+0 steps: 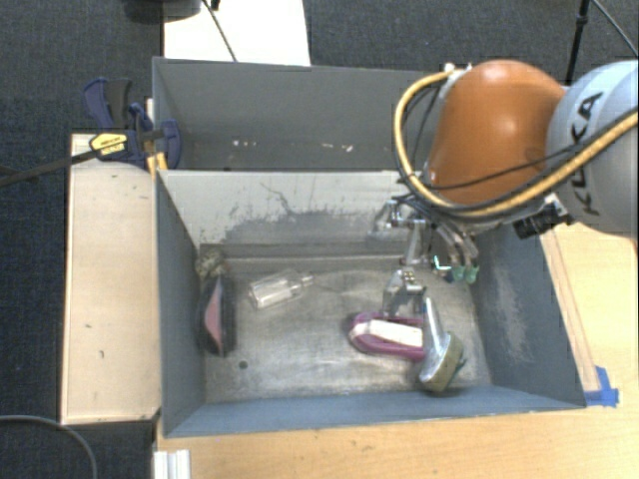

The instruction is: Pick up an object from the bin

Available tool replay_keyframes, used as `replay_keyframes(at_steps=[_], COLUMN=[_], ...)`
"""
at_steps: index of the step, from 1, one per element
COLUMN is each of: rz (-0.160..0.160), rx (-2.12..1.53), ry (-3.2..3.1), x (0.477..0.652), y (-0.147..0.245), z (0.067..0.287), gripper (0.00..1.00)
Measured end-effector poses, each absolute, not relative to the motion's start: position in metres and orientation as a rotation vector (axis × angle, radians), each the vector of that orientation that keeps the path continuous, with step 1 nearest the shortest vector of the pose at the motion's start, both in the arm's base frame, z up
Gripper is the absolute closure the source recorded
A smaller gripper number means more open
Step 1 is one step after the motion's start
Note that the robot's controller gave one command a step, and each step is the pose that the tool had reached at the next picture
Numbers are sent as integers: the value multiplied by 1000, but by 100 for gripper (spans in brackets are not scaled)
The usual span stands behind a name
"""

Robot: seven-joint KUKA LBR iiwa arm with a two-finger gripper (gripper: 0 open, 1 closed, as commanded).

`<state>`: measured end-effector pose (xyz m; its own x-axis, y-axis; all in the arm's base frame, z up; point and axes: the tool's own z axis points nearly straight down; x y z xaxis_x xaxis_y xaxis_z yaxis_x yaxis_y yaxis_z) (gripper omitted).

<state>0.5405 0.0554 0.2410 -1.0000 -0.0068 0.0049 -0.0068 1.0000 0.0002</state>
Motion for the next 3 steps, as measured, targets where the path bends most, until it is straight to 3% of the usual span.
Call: replay_keyframes(at_steps=[1, 2, 3], rz=[3, 0, 1], rx=[58, 249, 244], ry=[-3135, -3140, -3151], x=[521, 515, 518], y=[-13, -15, -15], z=[150, 70, 75], gripper=[0, 0, 100])
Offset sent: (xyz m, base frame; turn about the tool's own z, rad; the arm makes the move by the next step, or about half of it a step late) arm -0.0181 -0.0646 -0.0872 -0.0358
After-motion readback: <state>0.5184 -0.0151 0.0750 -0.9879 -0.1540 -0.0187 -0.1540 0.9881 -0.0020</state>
